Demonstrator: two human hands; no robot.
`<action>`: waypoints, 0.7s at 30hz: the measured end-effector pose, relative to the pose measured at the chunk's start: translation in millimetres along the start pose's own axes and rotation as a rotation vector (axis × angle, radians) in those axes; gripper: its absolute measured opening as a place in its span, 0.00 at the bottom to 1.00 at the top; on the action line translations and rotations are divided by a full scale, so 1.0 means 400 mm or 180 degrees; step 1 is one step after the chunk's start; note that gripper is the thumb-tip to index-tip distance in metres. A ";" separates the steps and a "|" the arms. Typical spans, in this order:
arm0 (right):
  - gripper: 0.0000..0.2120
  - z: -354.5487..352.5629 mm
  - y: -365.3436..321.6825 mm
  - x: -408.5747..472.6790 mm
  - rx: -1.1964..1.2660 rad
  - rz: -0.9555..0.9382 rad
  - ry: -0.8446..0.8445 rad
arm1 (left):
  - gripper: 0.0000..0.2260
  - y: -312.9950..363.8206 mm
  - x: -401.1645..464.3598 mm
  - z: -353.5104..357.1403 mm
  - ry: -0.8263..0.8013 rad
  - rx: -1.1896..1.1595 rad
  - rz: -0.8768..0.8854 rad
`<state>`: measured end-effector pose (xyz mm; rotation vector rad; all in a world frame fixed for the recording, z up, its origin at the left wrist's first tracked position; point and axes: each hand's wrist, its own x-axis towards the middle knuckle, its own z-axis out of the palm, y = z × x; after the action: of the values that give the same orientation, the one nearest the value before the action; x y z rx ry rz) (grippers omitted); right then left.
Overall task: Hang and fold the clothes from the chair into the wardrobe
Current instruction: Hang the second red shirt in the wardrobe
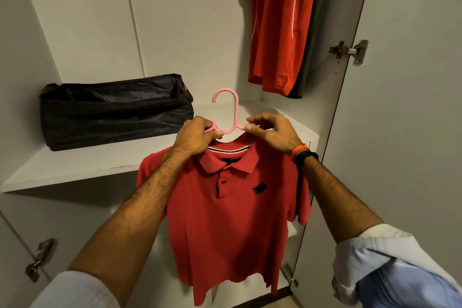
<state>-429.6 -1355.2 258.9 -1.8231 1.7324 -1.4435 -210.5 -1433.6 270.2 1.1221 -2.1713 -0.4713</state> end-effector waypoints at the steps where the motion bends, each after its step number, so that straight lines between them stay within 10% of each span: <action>1: 0.13 -0.011 0.012 -0.001 0.0010 0.0091 0.0022 | 0.06 -0.003 0.001 -0.004 0.0019 -0.0060 -0.0012; 21: 0.19 0.015 -0.016 0.005 -0.0712 -0.0502 0.0098 | 0.07 -0.003 0.007 -0.020 0.0016 -0.0249 -0.0086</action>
<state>-421.4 -1357.7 261.8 -2.1043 1.8679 -1.3884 -205.6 -1436.5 276.5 1.1102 -2.1170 -0.5599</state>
